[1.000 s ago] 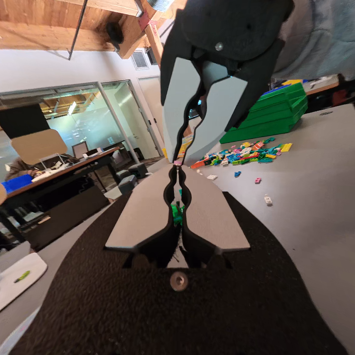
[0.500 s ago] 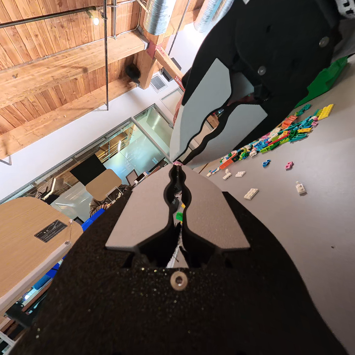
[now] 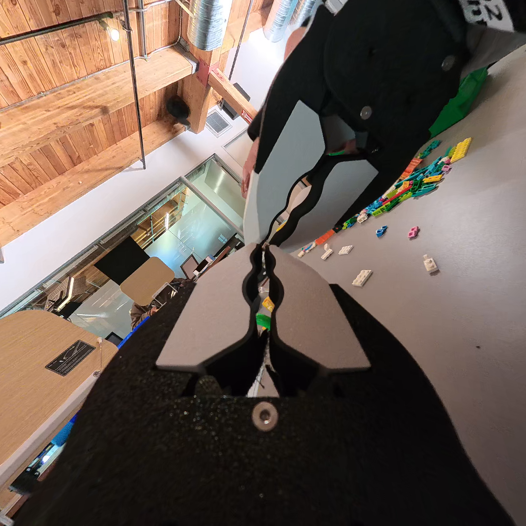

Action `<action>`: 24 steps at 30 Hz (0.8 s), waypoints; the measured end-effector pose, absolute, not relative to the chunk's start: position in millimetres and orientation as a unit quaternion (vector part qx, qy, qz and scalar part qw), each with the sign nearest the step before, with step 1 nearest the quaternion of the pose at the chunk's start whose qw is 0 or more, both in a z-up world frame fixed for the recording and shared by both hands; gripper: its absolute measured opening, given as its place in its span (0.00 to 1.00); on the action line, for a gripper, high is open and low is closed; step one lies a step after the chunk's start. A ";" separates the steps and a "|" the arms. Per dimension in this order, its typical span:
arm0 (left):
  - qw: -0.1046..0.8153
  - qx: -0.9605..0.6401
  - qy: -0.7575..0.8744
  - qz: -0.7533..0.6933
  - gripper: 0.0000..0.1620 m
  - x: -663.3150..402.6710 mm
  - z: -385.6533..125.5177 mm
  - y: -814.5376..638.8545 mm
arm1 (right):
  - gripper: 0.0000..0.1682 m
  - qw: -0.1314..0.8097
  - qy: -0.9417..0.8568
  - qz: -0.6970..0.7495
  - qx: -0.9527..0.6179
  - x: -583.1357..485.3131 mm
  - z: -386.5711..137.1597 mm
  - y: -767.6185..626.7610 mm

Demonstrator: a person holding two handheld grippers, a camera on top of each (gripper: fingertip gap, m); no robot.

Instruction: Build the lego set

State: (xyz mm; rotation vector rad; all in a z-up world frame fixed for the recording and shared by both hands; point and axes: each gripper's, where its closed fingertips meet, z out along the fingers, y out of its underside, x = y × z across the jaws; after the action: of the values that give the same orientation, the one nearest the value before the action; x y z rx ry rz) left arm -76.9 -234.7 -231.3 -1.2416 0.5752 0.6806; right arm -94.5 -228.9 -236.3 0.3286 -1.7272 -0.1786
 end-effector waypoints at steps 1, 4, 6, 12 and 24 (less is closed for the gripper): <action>0.724 -0.562 0.261 0.303 0.01 -75.6 -231.1 -234.7 | 0.04 0.636 -0.754 -0.075 0.147 -94.2 -236.6 -229.5; 0.732 -0.557 0.270 0.284 0.01 -68.3 -231.3 -234.9 | 0.04 0.645 -0.745 -0.043 0.162 -91.8 -234.1 -235.0; 0.736 -0.557 0.269 0.274 0.01 -66.8 -230.2 -234.8 | 0.03 0.649 -0.743 -0.026 0.160 -91.6 -231.7 -233.9; 0.729 -0.560 0.286 0.270 0.01 -61.3 -235.5 -232.4 | 0.03 0.647 -0.749 0.002 0.143 -91.5 -228.9 -230.5; 0.764 -0.587 0.214 0.161 0.01 -82.2 -232.3 -235.6 | 0.04 0.559 -0.824 0.043 0.082 -77.3 -290.0 -215.0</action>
State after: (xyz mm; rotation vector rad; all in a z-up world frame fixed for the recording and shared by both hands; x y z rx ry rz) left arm -82.2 -235.6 -232.3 -1.2760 0.4648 0.3508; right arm -77.3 -215.0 -290.0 0.1926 -1.9441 0.1008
